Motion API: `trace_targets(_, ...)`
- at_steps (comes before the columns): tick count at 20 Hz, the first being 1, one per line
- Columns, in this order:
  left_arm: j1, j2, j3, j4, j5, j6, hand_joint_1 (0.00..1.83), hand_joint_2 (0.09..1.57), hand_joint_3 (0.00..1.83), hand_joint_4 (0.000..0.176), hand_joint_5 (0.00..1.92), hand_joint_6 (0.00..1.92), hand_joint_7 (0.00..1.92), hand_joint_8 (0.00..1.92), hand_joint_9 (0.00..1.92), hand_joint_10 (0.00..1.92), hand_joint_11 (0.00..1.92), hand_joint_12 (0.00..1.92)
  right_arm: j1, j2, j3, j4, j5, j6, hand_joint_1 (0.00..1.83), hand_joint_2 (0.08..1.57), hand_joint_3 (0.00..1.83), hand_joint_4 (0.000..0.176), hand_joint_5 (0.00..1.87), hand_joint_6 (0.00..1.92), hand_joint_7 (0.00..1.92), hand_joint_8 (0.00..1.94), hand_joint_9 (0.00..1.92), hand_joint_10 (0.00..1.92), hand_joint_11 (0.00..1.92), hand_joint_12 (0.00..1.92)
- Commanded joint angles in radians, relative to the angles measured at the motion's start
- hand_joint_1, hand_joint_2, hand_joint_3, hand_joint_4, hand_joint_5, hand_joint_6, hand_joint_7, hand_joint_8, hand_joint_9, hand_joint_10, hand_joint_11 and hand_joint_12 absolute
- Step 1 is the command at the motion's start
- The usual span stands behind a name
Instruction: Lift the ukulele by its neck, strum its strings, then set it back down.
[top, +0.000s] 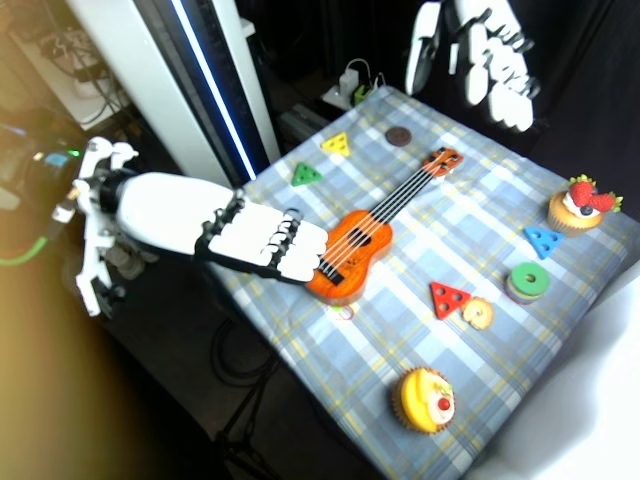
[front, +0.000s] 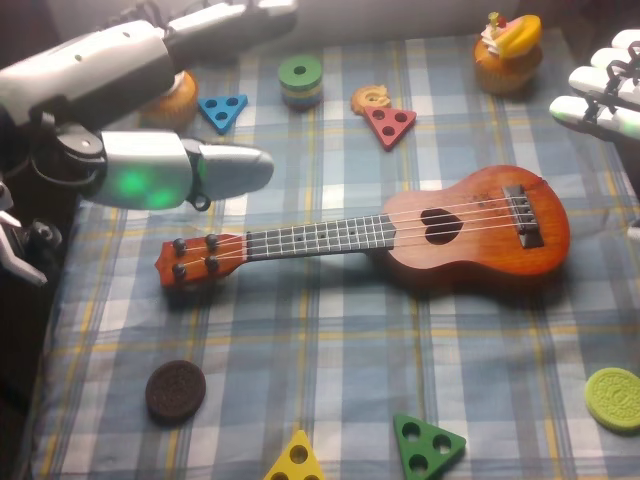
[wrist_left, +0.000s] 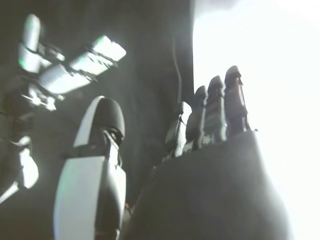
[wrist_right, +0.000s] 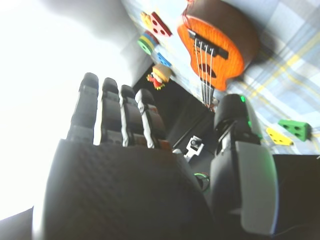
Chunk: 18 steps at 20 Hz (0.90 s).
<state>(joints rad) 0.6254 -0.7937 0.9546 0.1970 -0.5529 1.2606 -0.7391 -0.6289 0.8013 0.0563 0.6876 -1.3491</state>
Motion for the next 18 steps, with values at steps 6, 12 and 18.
trace_targets(6,-0.017,-0.025,0.008,0.04,0.017,-0.003,0.63,1.1,0.0,0.012,0.03,0.0,0.07,0.0,0.04,0.01,0.0,0.53,0.012,0.005,0.003,0.019,0.118,-0.01,0.21,1.36,0.01,0.0,0.0,0.0,0.0,0.0,0.0,0.0,0.0,0.0)
trace_targets(12,0.006,-0.094,0.047,0.043,0.117,-0.003,0.8,0.98,0.0,0.029,0.19,0.01,0.2,0.01,0.16,0.05,0.0,0.71,0.012,0.007,0.003,0.029,0.13,-0.01,0.29,1.37,0.0,0.0,0.0,0.0,0.0,0.0,0.0,0.0,0.0,0.0)
trace_targets(18,0.041,-0.165,0.078,-0.078,0.18,0.16,0.97,1.0,0.0,0.0,0.39,0.01,0.39,0.01,0.11,0.61,0.0,1.37,0.012,0.006,0.003,0.038,0.134,-0.01,0.22,1.38,0.0,0.0,0.0,0.0,0.0,0.0,0.0,0.0,0.0,0.0)
